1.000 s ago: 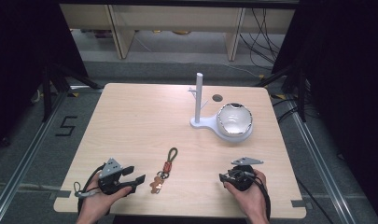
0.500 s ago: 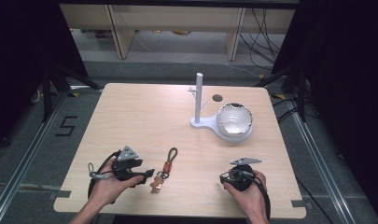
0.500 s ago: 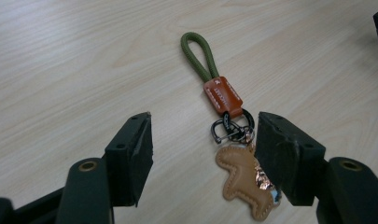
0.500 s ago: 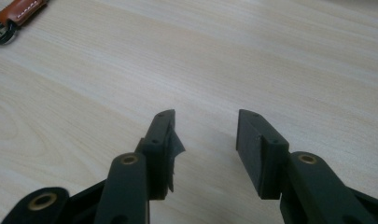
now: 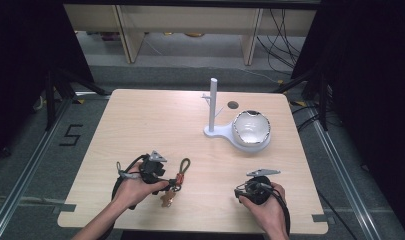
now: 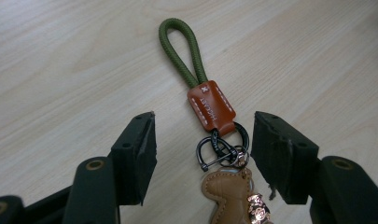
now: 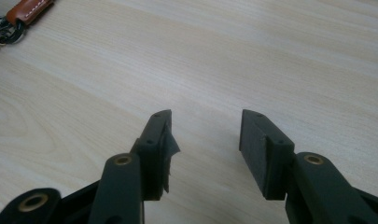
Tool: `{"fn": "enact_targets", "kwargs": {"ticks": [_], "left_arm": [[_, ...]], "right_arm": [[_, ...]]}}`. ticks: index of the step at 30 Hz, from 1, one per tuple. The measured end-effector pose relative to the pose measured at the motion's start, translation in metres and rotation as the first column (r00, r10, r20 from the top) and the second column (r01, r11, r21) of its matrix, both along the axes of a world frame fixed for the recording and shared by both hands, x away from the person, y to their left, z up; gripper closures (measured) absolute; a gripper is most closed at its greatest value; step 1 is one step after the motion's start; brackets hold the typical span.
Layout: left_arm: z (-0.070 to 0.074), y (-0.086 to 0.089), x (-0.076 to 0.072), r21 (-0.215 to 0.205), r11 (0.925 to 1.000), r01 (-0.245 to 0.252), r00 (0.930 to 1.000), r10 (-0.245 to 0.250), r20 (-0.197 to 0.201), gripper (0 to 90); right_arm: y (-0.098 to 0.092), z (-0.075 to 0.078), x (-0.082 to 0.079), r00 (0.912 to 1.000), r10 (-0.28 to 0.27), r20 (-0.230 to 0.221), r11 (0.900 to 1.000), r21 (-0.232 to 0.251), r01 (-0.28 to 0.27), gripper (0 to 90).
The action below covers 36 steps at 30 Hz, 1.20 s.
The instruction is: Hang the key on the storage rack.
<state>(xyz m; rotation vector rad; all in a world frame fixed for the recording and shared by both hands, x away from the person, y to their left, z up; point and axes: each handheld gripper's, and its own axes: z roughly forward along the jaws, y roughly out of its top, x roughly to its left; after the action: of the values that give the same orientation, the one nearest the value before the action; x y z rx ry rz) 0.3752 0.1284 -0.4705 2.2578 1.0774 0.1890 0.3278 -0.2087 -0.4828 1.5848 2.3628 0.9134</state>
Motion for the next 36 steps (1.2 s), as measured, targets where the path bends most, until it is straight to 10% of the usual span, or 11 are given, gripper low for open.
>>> {"fn": "enact_targets", "kwargs": {"ticks": [18, 36], "left_arm": [[-0.010, -0.032, 0.023, 0.146, 0.9882, -0.047, 0.9907, 0.065, -0.119, 42.0], [-0.012, -0.043, 0.029, 0.186, 0.9812, -0.052, 0.9833, 0.083, -0.162, 45.7]], "right_arm": [[0.003, 0.000, -0.001, 0.9994, 0.019, -0.029, 0.998, 0.054, -0.017, 53.7], [0.005, -0.005, 0.000, 0.9987, 0.031, -0.040, 0.997, 0.068, -0.028, 53.4]]}}
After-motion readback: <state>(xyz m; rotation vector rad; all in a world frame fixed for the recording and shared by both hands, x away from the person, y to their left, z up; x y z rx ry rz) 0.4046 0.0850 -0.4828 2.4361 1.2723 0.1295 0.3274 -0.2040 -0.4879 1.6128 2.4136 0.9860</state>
